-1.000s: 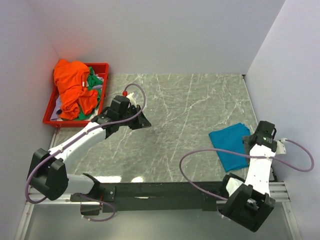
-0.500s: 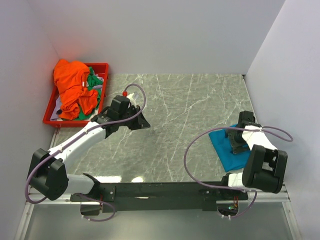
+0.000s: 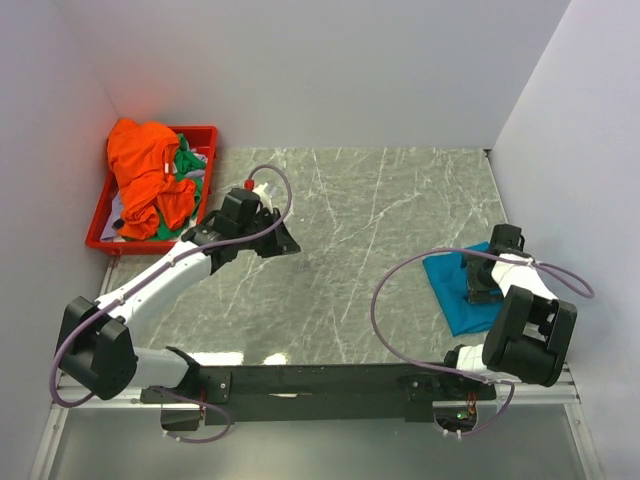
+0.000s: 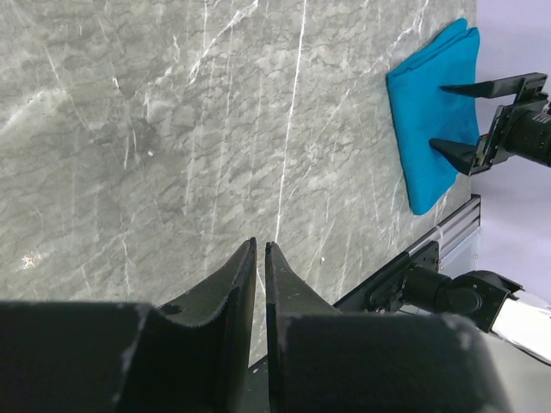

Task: Fold and stack the t-shirts
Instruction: Neatly place the folded tshirt to the corner

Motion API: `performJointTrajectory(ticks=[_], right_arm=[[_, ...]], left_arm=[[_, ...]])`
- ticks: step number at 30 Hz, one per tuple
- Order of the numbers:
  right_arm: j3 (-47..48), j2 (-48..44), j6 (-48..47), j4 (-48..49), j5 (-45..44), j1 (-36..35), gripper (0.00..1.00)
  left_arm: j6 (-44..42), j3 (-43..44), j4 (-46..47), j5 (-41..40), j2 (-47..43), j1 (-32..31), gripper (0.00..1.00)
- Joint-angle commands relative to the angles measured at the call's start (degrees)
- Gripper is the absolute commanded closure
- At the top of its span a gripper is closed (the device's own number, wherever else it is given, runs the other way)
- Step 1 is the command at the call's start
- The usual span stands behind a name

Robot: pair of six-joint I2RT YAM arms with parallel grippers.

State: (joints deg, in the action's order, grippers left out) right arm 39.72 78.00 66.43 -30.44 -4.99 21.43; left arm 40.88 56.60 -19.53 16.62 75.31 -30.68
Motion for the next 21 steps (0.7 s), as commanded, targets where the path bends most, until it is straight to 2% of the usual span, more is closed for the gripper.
performJointTrajectory(ticks=[1, 6, 21], right_arm=[[-1.8, 1.1, 0.5, 3.8, -2.0, 2.8, 0.13], [-3.5, 0.8, 1.2, 7.1, 2.3, 5.5, 0.13], [-5.6, 3.4, 8.4, 14.5, 8.0, 5.8, 0.13]], left_arm=[[-1.4, 2.7, 0.9, -0.2, 0.6, -0.1, 0.85], [-0.9, 2.7, 1.8, 0.4, 1.6, -0.1, 0.85], [-0.7, 3.7, 0.9, -1.0, 1.5, -0.1, 0.85]])
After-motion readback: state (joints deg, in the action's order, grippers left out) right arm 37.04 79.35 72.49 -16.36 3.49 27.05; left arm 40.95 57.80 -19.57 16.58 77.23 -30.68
